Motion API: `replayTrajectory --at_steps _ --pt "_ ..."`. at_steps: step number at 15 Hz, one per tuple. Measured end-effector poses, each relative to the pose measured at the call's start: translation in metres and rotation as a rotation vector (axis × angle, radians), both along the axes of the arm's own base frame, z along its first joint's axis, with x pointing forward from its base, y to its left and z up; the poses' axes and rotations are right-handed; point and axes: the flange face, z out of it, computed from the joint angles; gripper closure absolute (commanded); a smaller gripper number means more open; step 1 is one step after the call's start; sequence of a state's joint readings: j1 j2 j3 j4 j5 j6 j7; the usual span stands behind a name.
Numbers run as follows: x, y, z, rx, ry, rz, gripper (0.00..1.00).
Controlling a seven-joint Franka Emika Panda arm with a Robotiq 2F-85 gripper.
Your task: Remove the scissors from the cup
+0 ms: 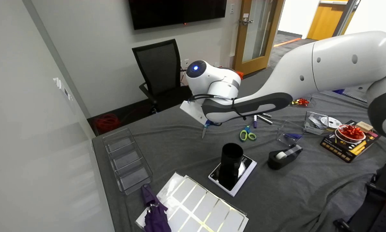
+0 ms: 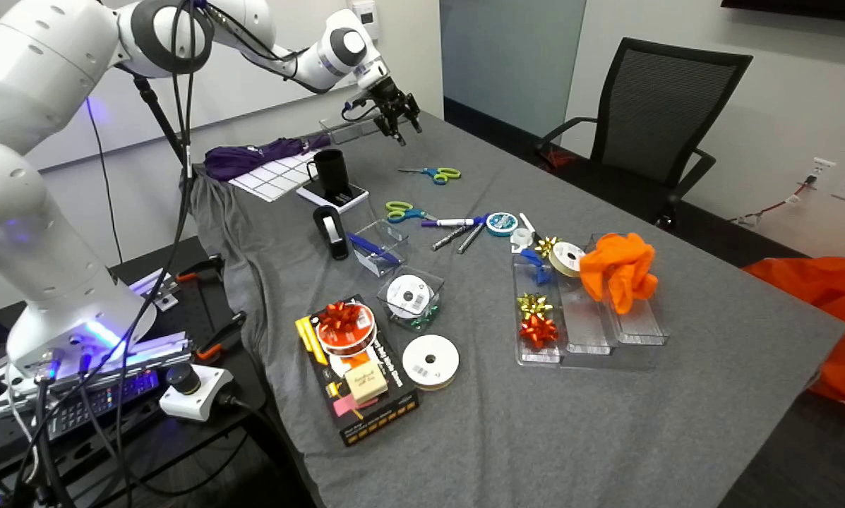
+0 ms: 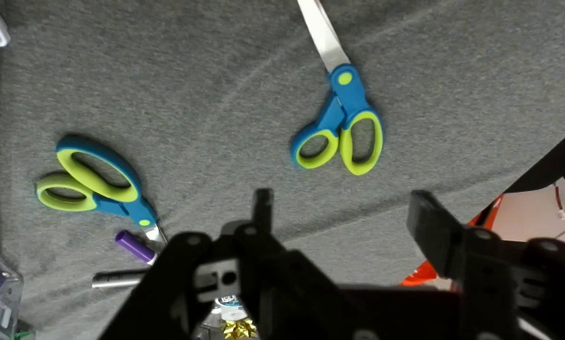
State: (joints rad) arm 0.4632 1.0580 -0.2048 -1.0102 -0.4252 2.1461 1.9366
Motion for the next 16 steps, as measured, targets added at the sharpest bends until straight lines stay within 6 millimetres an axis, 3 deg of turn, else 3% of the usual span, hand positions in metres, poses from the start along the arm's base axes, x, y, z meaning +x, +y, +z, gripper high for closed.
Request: replayTrajectory --at_steps 7,11,16 --pt "-0.004 0.005 0.006 -0.023 0.083 0.095 0.00" --pt "-0.006 0.005 0.034 0.022 0.153 0.214 0.00" --pt "-0.013 -0.010 0.075 0.099 0.220 0.334 0.00"
